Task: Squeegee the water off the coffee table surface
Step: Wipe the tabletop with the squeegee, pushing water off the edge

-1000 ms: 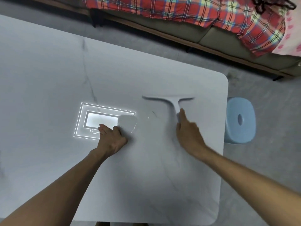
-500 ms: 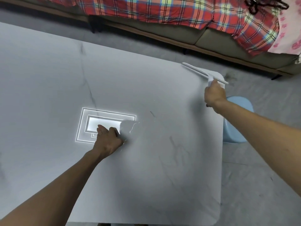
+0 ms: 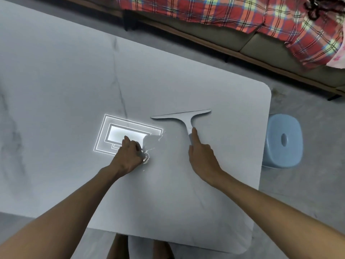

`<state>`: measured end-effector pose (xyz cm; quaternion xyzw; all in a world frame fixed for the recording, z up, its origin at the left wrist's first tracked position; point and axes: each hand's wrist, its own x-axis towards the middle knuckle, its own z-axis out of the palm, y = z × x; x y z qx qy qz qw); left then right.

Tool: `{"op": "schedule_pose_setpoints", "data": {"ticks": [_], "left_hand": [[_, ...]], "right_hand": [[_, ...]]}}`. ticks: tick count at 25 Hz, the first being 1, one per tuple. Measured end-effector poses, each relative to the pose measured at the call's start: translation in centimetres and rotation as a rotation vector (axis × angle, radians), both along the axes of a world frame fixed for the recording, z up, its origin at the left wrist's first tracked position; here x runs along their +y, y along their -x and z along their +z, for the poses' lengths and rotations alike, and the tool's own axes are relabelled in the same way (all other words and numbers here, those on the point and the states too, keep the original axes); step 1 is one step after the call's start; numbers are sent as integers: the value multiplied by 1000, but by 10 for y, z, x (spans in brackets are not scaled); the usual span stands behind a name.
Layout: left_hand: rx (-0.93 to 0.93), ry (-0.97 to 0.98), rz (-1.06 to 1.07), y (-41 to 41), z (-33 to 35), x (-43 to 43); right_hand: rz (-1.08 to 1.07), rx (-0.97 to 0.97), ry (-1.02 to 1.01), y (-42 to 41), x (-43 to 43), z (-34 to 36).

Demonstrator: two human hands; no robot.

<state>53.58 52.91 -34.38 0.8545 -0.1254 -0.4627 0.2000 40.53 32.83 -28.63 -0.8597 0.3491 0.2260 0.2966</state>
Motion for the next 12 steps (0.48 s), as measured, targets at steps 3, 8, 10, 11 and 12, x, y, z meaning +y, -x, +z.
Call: {"op": "schedule_pose_setpoints", "data": {"ticks": [3,8,10,11,12], "left_hand": [[-37,7,-42,25,6,23],[-19,-40,-76,62,13,61],[-8,-36,-83,71,14,70],[-3,-29,-88,75,14,73],[-3,-24,-94,78,14,77]], "right_hand": [[96,-13,3,11,4,4],[210,21,-7,59,-5,20],[225,45,-19,86,-5,24],[242,62,-9,100,-5,26],[256,81,5,112,-6,28]]}}
